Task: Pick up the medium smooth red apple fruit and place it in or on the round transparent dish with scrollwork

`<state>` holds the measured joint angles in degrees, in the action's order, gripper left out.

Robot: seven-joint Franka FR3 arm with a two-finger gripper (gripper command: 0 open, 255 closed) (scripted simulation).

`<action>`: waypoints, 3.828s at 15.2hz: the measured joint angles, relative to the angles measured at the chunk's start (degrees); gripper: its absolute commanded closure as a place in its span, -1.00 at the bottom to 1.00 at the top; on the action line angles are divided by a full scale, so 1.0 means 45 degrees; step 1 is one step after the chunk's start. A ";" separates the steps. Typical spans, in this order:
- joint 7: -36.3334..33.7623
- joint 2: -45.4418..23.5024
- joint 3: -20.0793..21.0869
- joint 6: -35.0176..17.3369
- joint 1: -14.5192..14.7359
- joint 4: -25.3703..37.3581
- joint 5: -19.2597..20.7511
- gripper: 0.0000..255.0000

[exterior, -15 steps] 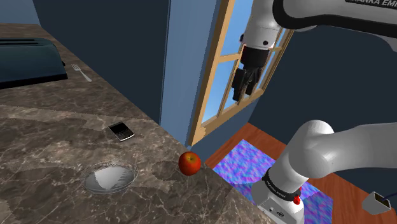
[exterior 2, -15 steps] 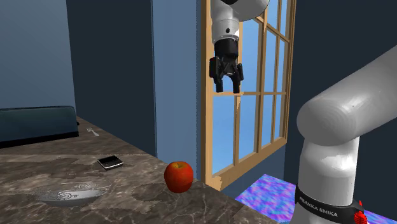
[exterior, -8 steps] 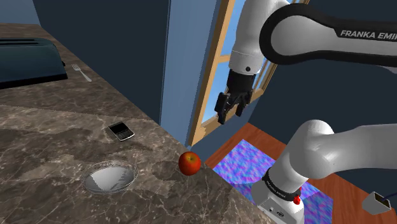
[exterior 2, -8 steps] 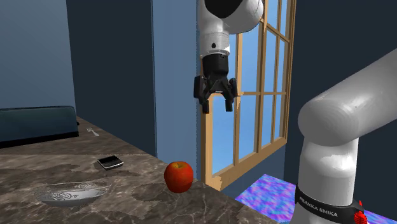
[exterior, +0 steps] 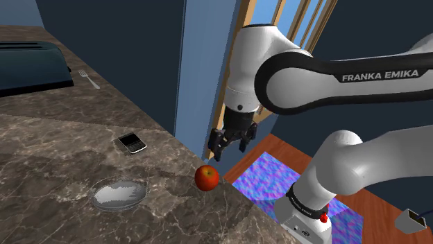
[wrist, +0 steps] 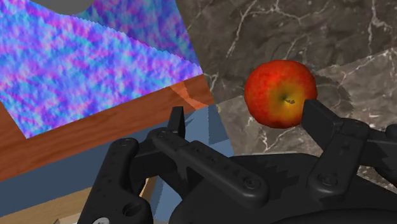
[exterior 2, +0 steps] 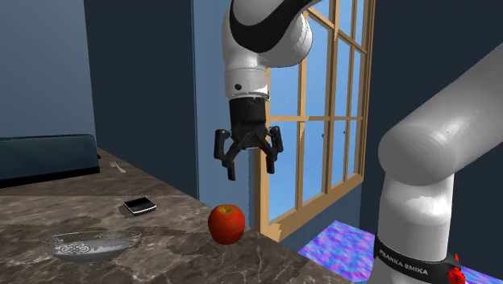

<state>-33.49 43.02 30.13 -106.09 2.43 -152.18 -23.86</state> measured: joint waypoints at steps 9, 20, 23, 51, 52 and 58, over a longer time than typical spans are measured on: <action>-0.2578 -0.2599 0.2760 -0.2873 -0.0519 0.0179 -0.0857 -1.00; -0.2629 -0.3096 0.3191 -0.3829 -0.0558 -0.0268 -0.1039 1.00; -0.2630 -0.3092 0.3190 -0.3823 -0.0557 -0.0259 -0.1038 1.00; -0.2739 -0.1145 0.1480 0.0297 -0.0304 0.1895 -0.0318 1.00; -0.2727 -0.1104 0.1402 0.0452 -0.0316 0.2000 -0.0270 1.00; -0.3518 -0.2565 0.2196 0.0438 -0.0886 0.3637 0.0125 1.00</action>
<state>-49.32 31.47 40.01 -104.12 -1.56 -135.82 -23.30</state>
